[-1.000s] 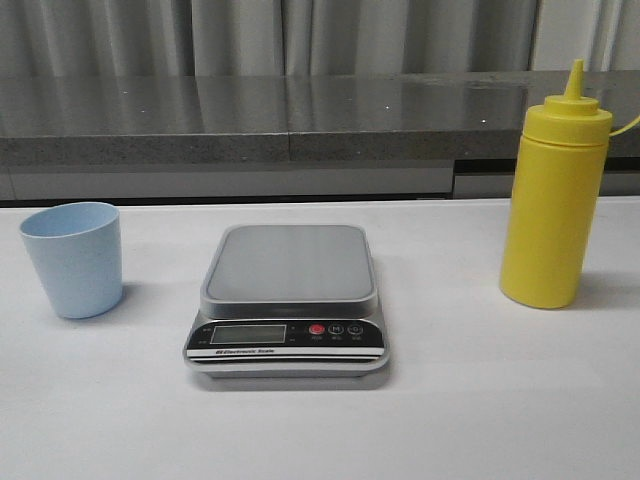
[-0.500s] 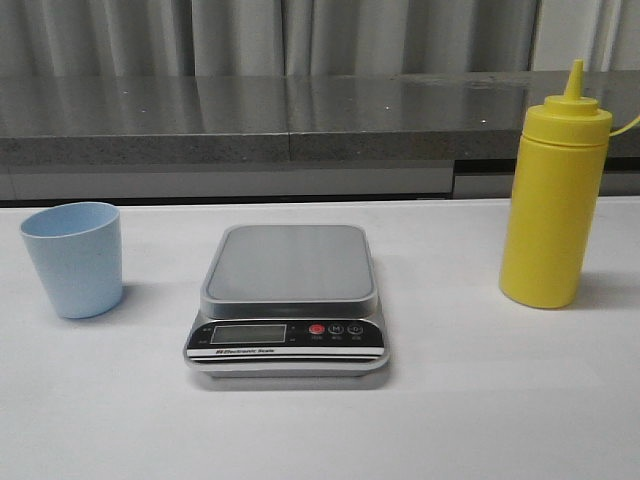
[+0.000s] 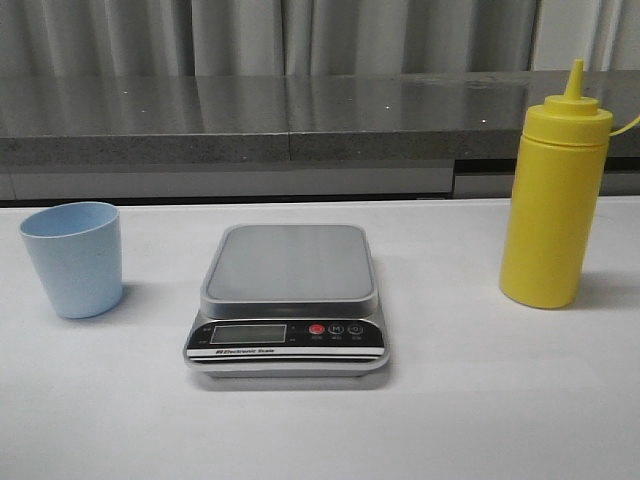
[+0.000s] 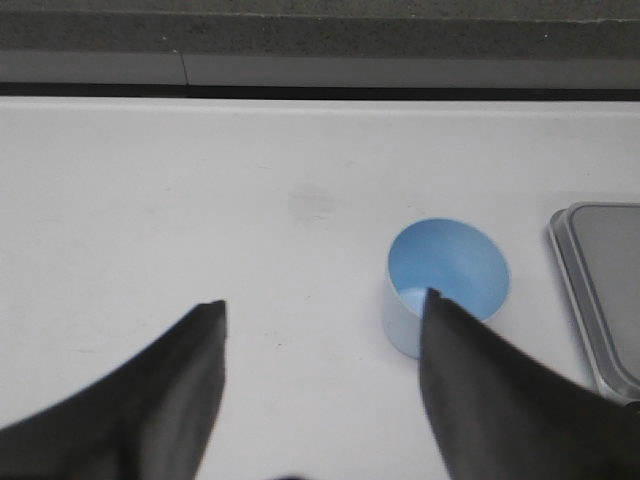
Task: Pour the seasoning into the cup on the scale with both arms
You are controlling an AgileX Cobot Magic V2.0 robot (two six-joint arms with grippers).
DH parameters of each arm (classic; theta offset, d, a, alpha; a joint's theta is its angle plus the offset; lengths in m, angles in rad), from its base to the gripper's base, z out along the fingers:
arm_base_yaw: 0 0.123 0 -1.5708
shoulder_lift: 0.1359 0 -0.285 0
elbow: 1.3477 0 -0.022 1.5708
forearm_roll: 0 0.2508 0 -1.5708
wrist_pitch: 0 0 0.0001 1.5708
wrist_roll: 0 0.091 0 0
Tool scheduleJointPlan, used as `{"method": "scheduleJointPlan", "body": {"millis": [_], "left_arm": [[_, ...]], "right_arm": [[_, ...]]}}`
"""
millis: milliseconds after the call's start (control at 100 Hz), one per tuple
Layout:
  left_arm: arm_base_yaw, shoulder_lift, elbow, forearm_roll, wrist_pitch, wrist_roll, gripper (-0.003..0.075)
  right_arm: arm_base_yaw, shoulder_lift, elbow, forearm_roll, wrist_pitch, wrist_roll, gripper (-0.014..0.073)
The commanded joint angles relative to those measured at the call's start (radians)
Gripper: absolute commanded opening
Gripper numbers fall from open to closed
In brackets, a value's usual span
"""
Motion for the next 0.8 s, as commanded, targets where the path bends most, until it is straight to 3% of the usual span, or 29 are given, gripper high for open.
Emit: {"method": "scheduleJointPlan", "body": {"millis": [0,320,790], "left_arm": [[-0.003,0.057,-0.079,-0.049,-0.038,0.003,0.0551],[-0.051,0.348,-0.259,-0.049,0.081,0.003,0.0491],[-0.114,0.662,-0.415,-0.078,0.127,0.003,0.0489]], "right_arm": [[-0.004,-0.022,-0.019,-0.012,-0.076,-0.001,-0.0061],[-0.004,-0.022,-0.019,-0.012,-0.076,-0.001,-0.0061],[-0.004,-0.022,-0.019,-0.012,-0.076,-0.001,-0.0061]]}}
